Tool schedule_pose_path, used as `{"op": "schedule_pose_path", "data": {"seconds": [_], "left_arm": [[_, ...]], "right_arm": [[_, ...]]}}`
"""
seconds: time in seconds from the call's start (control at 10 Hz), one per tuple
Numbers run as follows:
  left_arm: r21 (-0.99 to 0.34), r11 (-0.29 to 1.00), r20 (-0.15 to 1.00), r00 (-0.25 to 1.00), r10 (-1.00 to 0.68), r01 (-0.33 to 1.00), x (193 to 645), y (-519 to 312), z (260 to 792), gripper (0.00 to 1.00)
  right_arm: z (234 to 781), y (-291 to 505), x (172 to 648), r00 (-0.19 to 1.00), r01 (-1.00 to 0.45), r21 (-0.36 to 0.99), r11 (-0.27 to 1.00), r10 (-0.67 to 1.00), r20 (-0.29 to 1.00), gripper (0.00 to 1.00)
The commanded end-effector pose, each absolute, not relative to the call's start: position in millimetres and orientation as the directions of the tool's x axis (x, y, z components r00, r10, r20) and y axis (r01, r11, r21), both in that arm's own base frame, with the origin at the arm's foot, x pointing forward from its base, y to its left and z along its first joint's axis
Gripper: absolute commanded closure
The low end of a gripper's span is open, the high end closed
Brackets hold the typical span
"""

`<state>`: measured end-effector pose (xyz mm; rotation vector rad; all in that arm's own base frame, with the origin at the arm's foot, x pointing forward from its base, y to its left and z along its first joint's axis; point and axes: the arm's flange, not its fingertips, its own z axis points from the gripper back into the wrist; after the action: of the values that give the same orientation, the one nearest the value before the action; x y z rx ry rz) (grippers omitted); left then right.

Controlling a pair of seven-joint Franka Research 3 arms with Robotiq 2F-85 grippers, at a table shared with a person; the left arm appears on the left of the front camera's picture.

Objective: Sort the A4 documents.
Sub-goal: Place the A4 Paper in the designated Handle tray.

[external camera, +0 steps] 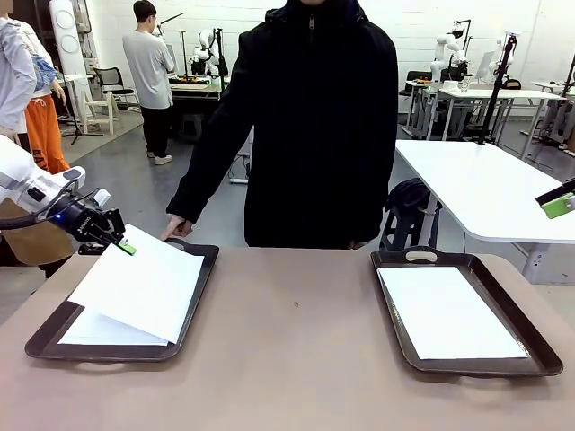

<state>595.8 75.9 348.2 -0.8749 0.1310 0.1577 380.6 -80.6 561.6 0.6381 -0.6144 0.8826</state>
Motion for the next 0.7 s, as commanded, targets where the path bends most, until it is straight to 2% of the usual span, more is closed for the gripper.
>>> {"op": "schedule_pose_path", "data": {"seconds": [0.0,0.4,0.6], "left_arm": [[-0.745,0.642,-0.187,0.981,0.058,-0.18,602,82,340,0.99],[-0.786,0.58,-0.263,0.965,0.0,-0.214,619,97,311,0.99],[-0.722,0.649,-0.288,0.957,0.033,-0.24,624,91,306,0.99]], "right_arm": [[561,-80,381,0.493,-0.842,0.246,0.481,0.498,0.713,0.0],[561,-80,381,0.493,-0.842,0.246,0.481,0.498,0.713,0.0],[561,-80,381,0.493,-0.842,0.246,0.481,0.498,0.713,0.0]]}}
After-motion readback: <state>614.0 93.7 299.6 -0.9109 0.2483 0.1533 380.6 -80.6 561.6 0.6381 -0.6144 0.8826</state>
